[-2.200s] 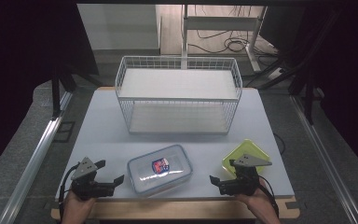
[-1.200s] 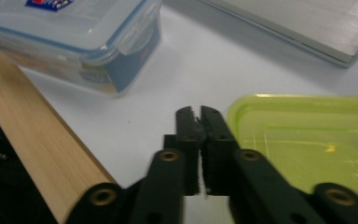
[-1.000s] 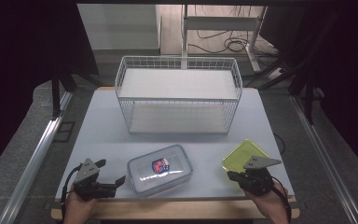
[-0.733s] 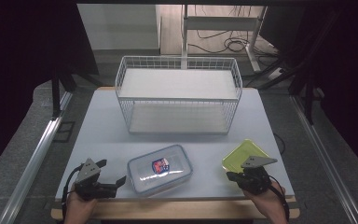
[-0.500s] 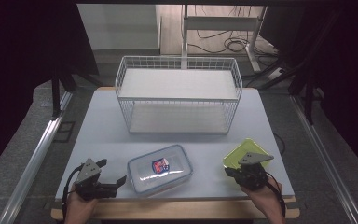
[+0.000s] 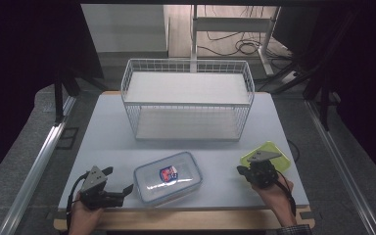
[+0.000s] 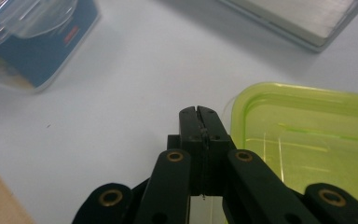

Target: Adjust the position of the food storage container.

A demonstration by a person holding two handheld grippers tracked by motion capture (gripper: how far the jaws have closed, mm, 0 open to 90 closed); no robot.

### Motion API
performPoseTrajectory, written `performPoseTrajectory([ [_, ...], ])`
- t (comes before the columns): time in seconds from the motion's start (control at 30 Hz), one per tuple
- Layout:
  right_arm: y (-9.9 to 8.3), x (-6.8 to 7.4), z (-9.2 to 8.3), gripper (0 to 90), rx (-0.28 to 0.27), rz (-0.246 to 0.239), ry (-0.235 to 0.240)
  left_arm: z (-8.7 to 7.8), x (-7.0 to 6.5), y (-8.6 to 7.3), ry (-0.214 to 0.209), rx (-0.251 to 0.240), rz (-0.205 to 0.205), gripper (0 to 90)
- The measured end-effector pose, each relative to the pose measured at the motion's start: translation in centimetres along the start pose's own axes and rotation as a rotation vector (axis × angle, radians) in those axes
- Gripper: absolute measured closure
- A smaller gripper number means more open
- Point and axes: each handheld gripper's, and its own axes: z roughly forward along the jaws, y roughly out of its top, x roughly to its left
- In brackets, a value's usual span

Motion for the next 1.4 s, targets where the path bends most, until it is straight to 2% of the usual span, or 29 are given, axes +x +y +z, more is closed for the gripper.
performPoseTrajectory([
  [0.1,0.2,-0.4,0.3,89.1,0.0,0.007,-0.006,0.0,0.0,0.0,0.0,0.002,0.002,4.0],
  [0.13,0.6,-1.0,0.6,89.2,-0.002,0.011,-0.018,0.1,0.0,0.0,0.001,0.003,0.001,4.1],
  [0.43,1.9,-3.0,1.9,89.2,-0.009,0.032,-0.06,0.3,0.1,-0.1,-0.014,0.002,-0.008,4.1],
  [0.5,2.3,-4.0,2.1,89.2,-0.017,0.047,-0.081,0.4,0.1,-0.3,-0.009,0.005,0.011,3.8],
  [0.53,2.3,-4.0,2.1,89.2,-0.017,0.047,-0.081,0.5,0.1,-0.3,-0.009,0.007,0.016,3.8],
  [0.6,2.4,-4.5,2.3,89.2,-0.019,0.059,-0.088,0.5,0.0,-0.2,-0.017,0.015,0.013,3.6],
  [0.63,2.5,-4.7,2.3,89.2,-0.022,0.069,-0.098,0.5,0.0,-0.2,-0.018,0.017,0.01,3.6],
  [0.7,2.5,-4.3,2.2,89.1,-0.026,0.057,-0.106,0.5,0.0,-0.1,-0.012,0.045,0.0,2.5],
  [0.73,2.5,-4.3,2.2,89.1,-0.026,0.057,-0.106,0.5,0.1,-0.1,-0.016,0.078,-0.015,2.5],
  [0.77,2.6,-3.4,1.8,89.1,-0.043,0.041,-0.096,0.4,0.3,-0.1,-0.041,0.089,-0.043,0.8],
  [0.83,2.7,-2.7,1.5,89.2,-0.054,0.033,-0.083,0.1,0.6,-0.1,-0.079,0.084,-0.095,8.4],
  [0.87,2.7,-2.2,1.3,89.2,-0.061,0.028,-0.076,-0.3,0.5,0.1,-0.112,0.096,-0.101,14.6],
  [0.9,2.6,-1.8,1.3,89.1,-0.063,0.019,-0.066,-0.3,0.5,0.1,-0.112,0.096,-0.101,23.2],
  [0.93,2.6,-1.8,1.3,89.1,-0.063,0.019,-0.066,-0.5,0.3,0.2,-0.133,0.094,-0.094,23.2],
  [0.97,2.5,-1.3,1.2,89.2,-0.063,0.014,-0.055,-0.5,0.0,0.2,-0.179,0.094,-0.095,35.4],
  [1.0,2.4,-0.2,1.3,89.1,-0.061,0.003,-0.027,-0.4,-0.2,0.3,-0.209,0.097,-0.099,54.2],
  [1.03,2.4,0.2,1.3,89.2,-0.061,0.001,-0.015,-0.2,-0.5,0.4,-0.223,0.103,-0.097,62.5],
  [1.07,2.4,0.6,1.4,89.1,-0.061,-0.004,0.002,-0.1,-0.8,0.4,-0.219,0.105,-0.086,69.4],
  [1.1,2.4,0.6,1.4,89.1,-0.061,-0.004,0.002,-0.1,-1.1,0.6,-0.21,0.103,-0.085,69.4],
  [1.13,2.4,1.1,1.5,89.2,-0.061,-0.013,0.019,-0.1,-1.3,0.8,-0.205,0.101,-0.081,74.4],
  [1.17,2.6,2.2,1.9,89.2,-0.059,-0.035,0.043,0.0,-1.3,1.0,-0.206,0.089,-0.092,81.6],
  [1.4,3.0,4.6,3.0,89.1,-0.046,-0.054,0.115,0.8,-1.3,1.5,-0.202,0.082,-0.112,85.0],
])
